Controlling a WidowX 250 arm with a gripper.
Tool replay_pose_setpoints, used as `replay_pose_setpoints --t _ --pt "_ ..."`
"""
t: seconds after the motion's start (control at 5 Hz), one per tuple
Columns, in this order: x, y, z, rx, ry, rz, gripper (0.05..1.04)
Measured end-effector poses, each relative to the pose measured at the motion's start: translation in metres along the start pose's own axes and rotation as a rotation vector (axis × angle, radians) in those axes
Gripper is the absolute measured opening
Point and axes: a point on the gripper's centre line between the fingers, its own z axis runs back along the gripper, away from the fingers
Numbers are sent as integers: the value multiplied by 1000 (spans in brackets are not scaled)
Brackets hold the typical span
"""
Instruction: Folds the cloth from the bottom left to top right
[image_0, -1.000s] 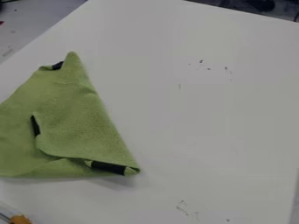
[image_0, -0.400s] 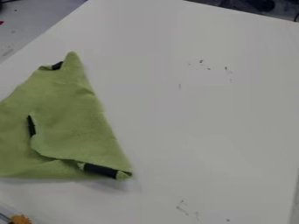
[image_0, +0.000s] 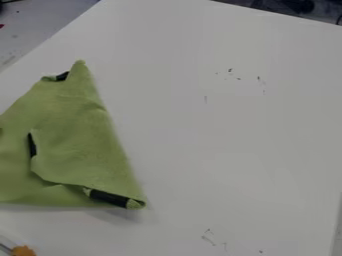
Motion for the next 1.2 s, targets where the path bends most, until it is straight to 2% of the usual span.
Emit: replay_pose_setpoints --t 0.2,0.4,0.6,1.0,1.2 --pt "17 -18 22 62 -16 -59 63" --pt "33 -40 31 87 -23 -115 62" --pt "47 -59 34 77 -38 -161 62" --pt "51 -85 18 12 -24 -176 86" --pt "51 -94 19 -9 -25 -180 246"
